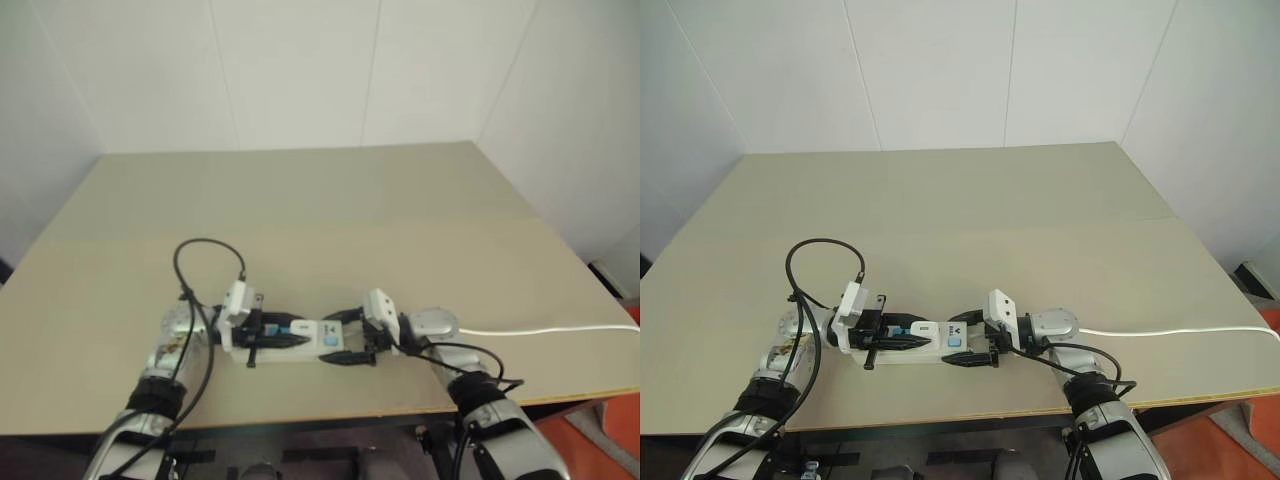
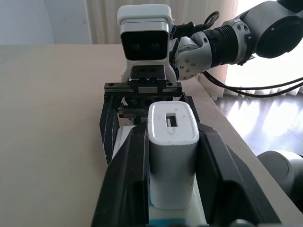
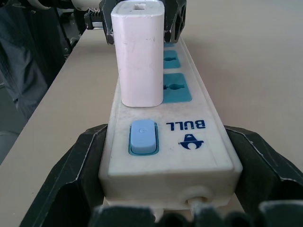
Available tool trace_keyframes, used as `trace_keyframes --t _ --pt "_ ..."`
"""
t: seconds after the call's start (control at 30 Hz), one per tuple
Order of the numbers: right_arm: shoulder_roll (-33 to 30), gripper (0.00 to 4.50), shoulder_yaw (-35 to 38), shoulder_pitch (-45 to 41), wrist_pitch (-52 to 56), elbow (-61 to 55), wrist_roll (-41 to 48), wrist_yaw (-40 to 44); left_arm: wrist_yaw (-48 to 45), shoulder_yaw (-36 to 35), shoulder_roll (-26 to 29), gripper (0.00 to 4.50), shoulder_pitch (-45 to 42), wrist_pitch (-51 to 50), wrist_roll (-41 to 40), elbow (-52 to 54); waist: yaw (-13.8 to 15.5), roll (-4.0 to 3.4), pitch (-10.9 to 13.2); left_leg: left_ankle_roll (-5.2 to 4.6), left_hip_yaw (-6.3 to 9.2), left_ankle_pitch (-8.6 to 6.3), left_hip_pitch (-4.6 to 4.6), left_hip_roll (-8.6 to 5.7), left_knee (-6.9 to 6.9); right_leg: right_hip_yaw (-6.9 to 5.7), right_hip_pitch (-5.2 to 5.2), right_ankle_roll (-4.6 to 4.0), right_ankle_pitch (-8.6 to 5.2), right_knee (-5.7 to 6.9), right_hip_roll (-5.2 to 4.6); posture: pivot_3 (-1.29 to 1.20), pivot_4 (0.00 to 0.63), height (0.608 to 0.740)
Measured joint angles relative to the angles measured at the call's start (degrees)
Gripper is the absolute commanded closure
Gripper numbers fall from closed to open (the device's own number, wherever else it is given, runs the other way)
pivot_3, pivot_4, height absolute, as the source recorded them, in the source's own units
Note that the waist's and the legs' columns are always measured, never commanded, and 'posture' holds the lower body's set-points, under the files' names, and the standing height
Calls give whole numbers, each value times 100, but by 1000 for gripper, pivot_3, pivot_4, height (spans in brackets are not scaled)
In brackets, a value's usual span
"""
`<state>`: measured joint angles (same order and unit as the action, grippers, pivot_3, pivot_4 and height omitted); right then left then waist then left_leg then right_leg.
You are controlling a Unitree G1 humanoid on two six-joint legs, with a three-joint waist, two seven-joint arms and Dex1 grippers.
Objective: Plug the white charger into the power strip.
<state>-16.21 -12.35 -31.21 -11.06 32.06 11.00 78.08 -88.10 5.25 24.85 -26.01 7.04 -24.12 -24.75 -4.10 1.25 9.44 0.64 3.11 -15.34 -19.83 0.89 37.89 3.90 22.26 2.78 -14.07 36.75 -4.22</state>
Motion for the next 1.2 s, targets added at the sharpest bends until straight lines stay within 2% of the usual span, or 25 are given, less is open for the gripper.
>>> trace_keyframes --t 0.33,0.4,0.47,0.67,0.7,1.03,1.2 --pt "12 1098 -13 0 -10 3 -44 -53 35 -9 -2 3506 24 21 -11 -40 0 -5 -10 0 2 0 8 1 -3 0 -4 -1 0 3 3 0 150 740" --pt "17 1098 -13 0 -11 6 -51 -58 35 -9 -2 2736 20 7 -25 -64 -2 -6 -12 0 1 0 10 1 -3 0 -5 -1 0 3 3 0 150 740" --pt "31 1098 -19 3 -23 13 -57 -62 109 -28 46 2196 -3 -45 63 -191 -12 -10 -14 0 1 0 11 2 -5 2 -5 -1 0 4 5 0 150 740" --pt "31 1098 -20 3 -68 32 -61 -57 234 -266 65 150 -32 -93 69 -347 -12 -24 -23 0 0 0 11 2 -9 2 -4 -1 0 0 5 0 150 740" --pt "30 1098 -20 3 -75 37 -61 -56 228 -279 70 29 -43 -93 71 -356 -12 -24 -23 0 0 0 11 2 -9 2 -4 -1 0 0 5 0 150 740" --pt "29 1098 -38 2 -137 62 -61 -48 -232 -283 426 29 144 -602 -52 39 -22 -24 -22 0 1 0 3 5 -10 2 2 -1 0 -3 7 0 150 740" --pt "26 1098 -40 1 -172 57 -54 -29 -160 -433 911 29 362 -699 -49 356 -23 -16 -15 0 3 -1 -6 8 -11 1 12 -2 0 -3 9 0 150 740"
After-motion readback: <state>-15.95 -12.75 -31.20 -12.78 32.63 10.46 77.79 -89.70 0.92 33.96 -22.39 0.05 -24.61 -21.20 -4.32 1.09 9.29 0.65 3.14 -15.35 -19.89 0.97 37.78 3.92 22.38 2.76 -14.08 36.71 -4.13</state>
